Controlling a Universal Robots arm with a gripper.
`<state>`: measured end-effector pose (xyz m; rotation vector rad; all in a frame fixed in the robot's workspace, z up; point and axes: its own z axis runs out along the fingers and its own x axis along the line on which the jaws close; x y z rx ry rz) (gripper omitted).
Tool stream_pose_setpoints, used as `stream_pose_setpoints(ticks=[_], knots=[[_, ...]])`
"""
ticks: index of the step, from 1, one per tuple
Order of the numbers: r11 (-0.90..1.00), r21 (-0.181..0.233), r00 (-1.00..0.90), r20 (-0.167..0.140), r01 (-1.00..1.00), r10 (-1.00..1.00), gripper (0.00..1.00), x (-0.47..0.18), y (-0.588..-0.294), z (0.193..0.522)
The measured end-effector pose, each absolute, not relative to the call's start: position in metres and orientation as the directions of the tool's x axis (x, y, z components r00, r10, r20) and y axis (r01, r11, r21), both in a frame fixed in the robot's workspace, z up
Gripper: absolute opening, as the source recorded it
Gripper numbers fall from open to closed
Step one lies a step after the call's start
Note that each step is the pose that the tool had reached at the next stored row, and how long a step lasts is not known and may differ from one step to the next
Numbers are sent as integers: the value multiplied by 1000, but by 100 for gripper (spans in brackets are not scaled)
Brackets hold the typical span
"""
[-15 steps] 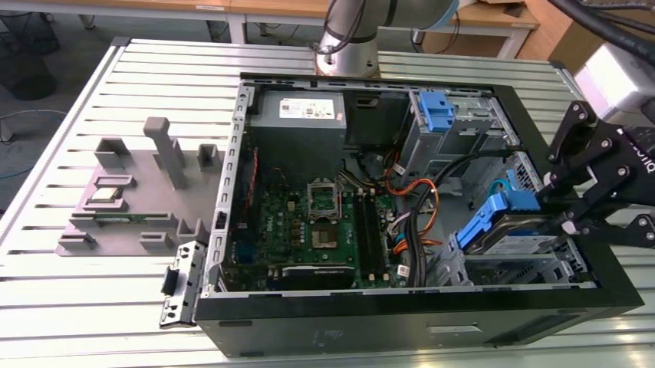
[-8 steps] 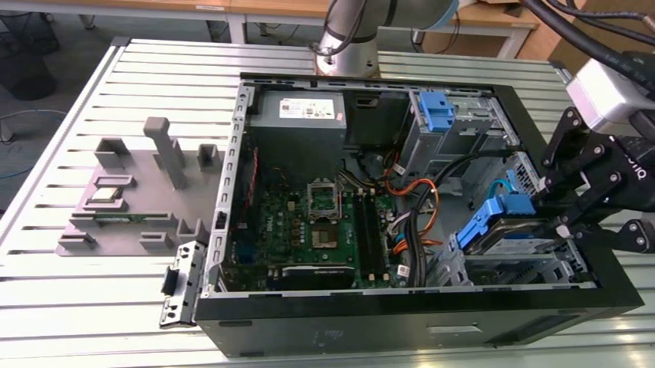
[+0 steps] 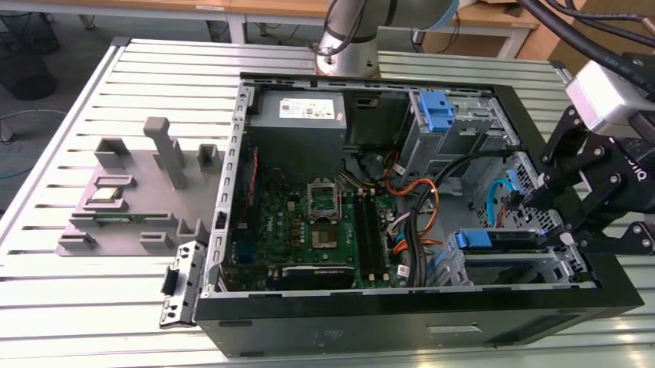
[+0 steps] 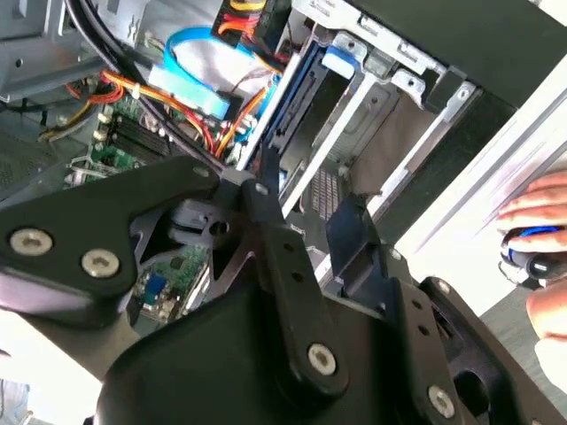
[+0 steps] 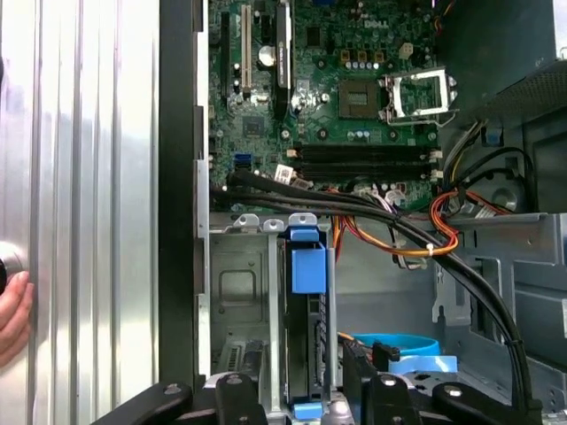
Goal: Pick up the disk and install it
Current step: 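Insert the disk into the insertion slot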
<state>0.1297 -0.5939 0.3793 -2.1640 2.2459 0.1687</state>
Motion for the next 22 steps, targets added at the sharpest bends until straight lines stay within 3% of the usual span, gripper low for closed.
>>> stream_pose_setpoints(ticks=[22], knots=[[-11,42,7,-90,-999,-996,48,125,-584,366]])
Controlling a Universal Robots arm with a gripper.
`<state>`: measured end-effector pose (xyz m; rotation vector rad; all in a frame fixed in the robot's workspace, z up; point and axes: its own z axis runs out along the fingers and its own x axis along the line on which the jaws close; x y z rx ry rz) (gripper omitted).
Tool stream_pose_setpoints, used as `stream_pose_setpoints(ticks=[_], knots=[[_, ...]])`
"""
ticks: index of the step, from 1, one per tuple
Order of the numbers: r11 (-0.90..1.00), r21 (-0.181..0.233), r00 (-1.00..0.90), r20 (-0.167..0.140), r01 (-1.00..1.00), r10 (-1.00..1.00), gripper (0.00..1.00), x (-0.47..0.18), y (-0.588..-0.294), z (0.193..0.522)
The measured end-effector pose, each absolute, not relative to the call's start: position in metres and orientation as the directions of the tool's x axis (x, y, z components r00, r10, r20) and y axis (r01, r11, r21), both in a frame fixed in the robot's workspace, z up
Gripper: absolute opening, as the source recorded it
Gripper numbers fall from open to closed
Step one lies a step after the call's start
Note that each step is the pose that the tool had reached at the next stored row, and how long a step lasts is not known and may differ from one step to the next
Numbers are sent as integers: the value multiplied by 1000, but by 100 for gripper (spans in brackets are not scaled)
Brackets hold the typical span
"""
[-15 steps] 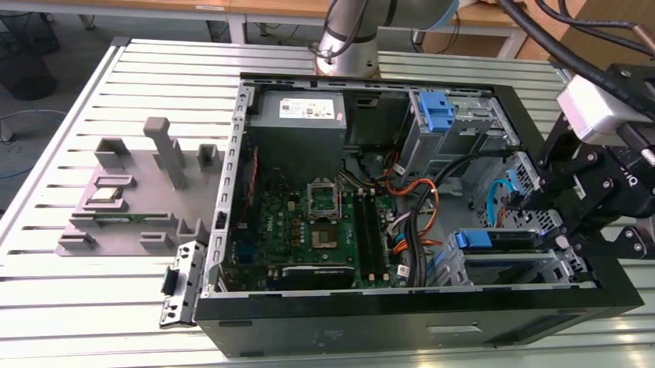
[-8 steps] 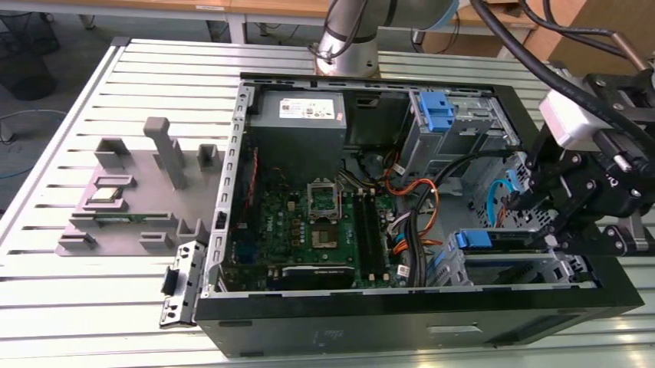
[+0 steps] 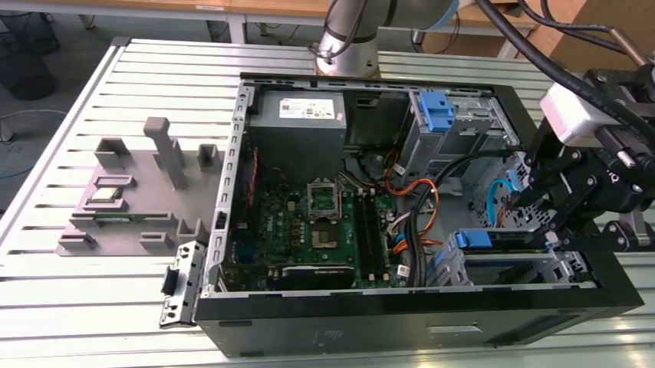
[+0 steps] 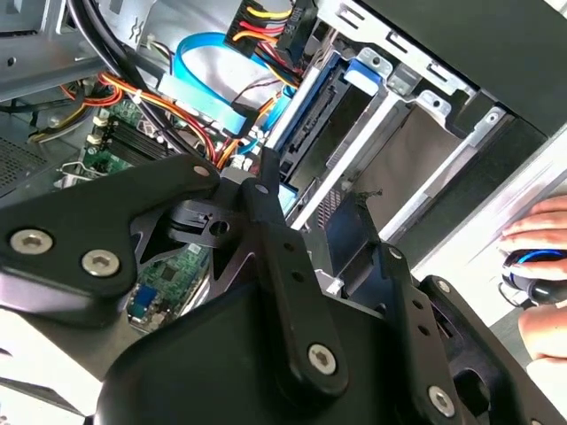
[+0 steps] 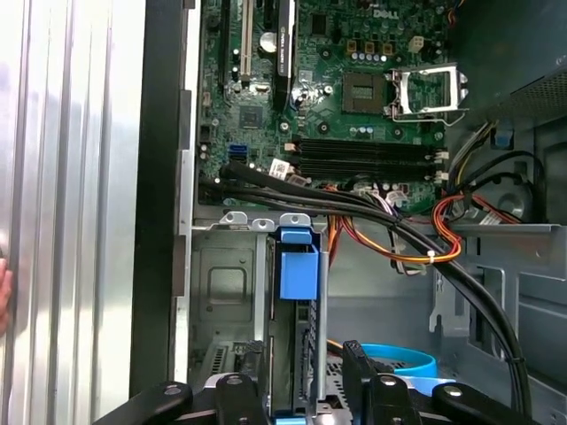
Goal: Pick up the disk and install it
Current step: 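Insert the disk into the insertion slot, then insert the first disk wire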
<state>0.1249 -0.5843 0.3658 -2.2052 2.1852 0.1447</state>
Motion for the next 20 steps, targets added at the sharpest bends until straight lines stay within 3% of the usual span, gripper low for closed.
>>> stream_pose_setpoints(ticks=[14,20], knots=[[-13,42,9,-91,-999,-996,48,125,-582,365],[-13,41,9,-110,-999,-994,48,125,-580,365]])
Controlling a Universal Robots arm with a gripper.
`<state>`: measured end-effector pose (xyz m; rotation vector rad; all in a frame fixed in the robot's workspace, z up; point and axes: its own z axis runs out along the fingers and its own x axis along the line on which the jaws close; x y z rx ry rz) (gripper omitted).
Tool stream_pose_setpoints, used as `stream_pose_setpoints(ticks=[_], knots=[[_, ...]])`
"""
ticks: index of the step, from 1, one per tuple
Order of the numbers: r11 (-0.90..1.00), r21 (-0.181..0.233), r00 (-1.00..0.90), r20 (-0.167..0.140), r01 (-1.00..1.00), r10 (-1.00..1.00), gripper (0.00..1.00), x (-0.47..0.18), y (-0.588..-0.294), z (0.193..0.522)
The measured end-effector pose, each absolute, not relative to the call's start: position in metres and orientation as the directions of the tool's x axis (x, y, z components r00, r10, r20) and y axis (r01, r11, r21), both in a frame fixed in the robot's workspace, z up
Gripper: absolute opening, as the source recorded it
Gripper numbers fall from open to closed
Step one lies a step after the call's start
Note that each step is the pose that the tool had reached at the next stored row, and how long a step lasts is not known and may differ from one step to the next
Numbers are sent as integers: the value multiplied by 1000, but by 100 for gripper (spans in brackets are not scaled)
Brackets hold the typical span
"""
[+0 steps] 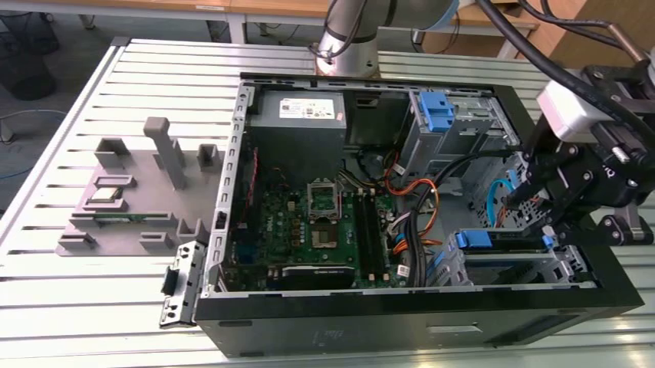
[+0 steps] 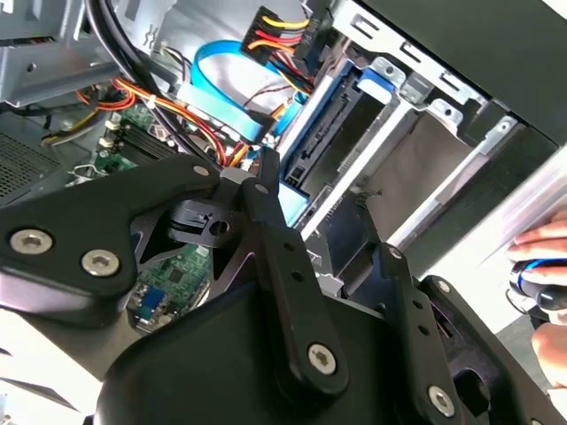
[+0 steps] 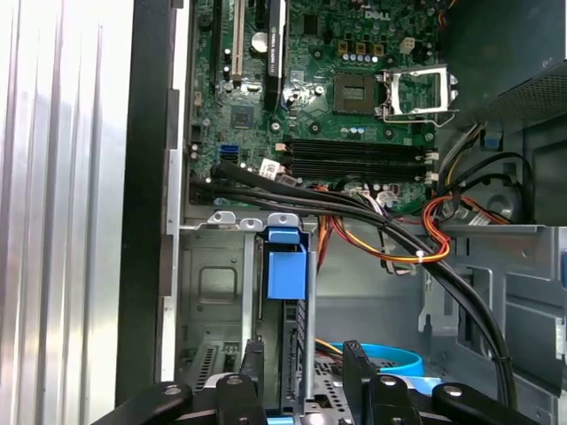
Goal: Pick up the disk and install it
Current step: 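Insert the first disk wire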
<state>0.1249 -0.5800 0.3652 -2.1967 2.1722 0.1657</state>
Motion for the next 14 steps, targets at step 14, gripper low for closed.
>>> stream_pose_setpoints(ticks=[14], knots=[[-14,41,9,-124,-999,-992,48,126,-570,365]])
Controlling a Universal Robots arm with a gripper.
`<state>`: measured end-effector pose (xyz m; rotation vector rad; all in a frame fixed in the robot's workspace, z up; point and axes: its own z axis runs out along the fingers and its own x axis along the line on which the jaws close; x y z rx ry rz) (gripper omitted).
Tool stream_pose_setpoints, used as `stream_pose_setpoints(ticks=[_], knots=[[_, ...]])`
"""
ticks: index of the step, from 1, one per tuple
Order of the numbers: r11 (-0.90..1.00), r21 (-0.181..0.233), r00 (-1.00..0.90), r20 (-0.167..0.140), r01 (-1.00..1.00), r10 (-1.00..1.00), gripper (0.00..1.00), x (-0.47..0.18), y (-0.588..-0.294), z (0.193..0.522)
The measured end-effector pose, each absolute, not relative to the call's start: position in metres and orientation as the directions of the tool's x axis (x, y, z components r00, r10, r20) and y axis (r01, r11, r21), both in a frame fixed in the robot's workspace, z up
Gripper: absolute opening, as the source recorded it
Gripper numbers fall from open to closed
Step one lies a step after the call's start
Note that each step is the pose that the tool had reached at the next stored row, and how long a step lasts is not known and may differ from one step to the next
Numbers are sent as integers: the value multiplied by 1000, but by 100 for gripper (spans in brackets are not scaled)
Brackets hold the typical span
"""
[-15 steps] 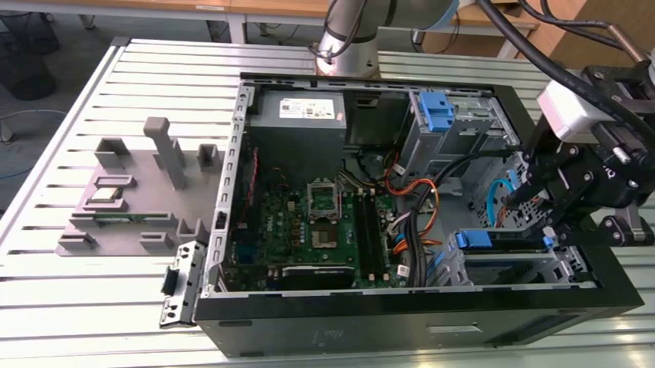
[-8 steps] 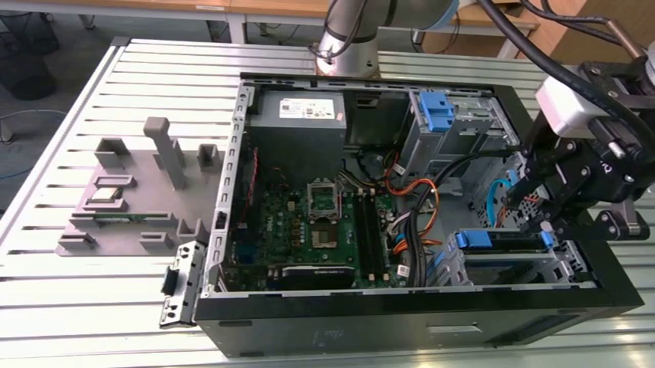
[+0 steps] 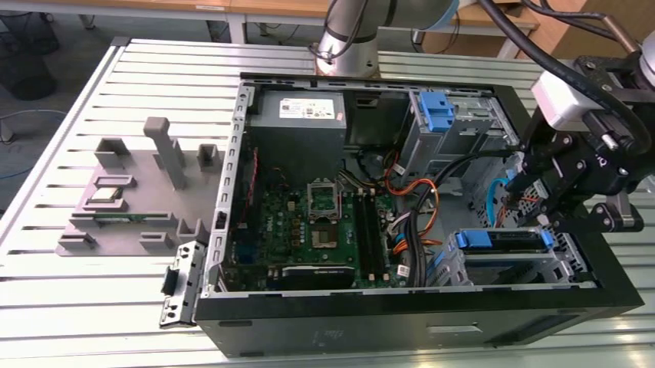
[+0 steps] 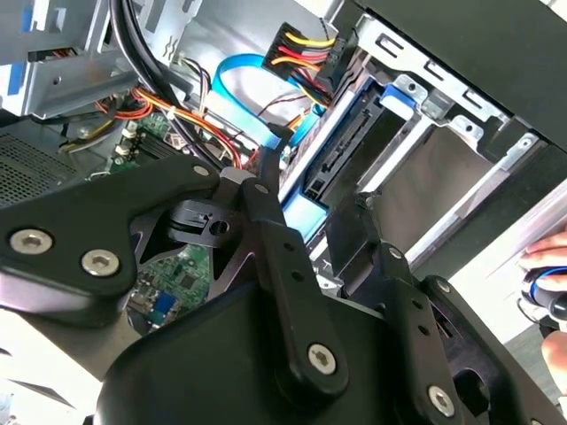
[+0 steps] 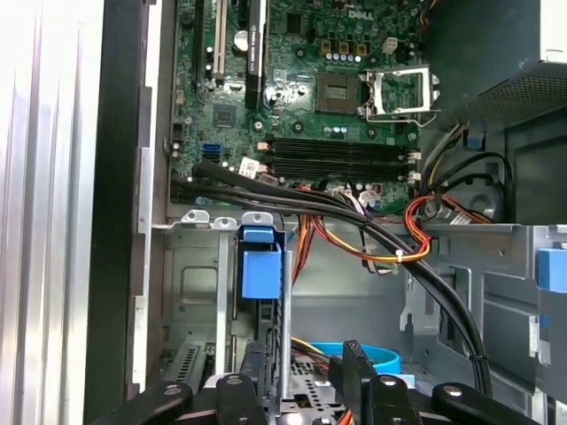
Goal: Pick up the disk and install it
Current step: 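Insert the first disk wire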
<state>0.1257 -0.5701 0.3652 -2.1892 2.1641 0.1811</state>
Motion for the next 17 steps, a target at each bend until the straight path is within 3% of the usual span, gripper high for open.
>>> stream_pose_setpoints(ticks=[17], knots=[[-15,43,9,-126,-999,-992,48,135,-567,360]])
